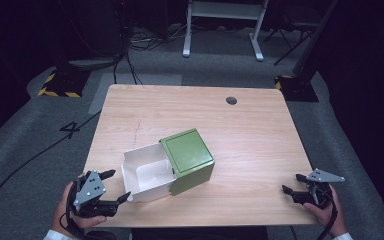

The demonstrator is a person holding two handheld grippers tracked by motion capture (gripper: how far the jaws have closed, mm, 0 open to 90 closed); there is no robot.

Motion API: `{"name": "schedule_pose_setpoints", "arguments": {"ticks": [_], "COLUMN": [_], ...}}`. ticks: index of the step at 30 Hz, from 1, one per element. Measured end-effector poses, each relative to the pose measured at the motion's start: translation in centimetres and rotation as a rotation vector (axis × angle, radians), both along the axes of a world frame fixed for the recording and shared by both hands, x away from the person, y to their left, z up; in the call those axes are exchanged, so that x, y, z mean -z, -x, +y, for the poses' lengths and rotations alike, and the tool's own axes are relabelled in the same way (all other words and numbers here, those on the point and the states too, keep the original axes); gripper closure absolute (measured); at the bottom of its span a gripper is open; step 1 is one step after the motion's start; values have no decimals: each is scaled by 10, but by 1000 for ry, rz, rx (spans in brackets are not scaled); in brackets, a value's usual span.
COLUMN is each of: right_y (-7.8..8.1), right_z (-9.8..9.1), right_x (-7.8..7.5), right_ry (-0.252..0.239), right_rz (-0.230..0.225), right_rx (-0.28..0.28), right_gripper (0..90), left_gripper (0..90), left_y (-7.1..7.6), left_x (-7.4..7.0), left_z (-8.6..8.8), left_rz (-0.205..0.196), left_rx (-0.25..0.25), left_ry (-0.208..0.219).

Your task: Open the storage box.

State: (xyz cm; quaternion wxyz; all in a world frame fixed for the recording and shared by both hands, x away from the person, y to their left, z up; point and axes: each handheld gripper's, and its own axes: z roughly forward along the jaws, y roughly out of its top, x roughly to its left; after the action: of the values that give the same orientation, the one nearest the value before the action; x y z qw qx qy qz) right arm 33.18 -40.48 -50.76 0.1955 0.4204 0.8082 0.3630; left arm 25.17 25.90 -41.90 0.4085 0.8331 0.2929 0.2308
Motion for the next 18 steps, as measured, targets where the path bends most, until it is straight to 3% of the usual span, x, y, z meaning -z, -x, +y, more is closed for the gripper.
{"name": "schedule_pose_setpoints", "arguments": {"ticks": [3,6,9,18], "right_y": [0,0,0,0], "right_z": [0,0,0,0], "right_x": [0,0,0,0], "right_ry": [0,0,0,0], "right_rz": [0,0,0,0], "right_rx": [0,0,0,0], "right_gripper": [208,208,208,208], "left_gripper": [205,205,205,207], "left_y": [-2,-3,-10,-27], "left_x": [1,3,11,31], "left_z": [4,8,16,30], "left_rz": [-5,2,31,77], "left_rx": [-30,-49,-73,-132], "left_ry": [-15,-3,13,-15]}}
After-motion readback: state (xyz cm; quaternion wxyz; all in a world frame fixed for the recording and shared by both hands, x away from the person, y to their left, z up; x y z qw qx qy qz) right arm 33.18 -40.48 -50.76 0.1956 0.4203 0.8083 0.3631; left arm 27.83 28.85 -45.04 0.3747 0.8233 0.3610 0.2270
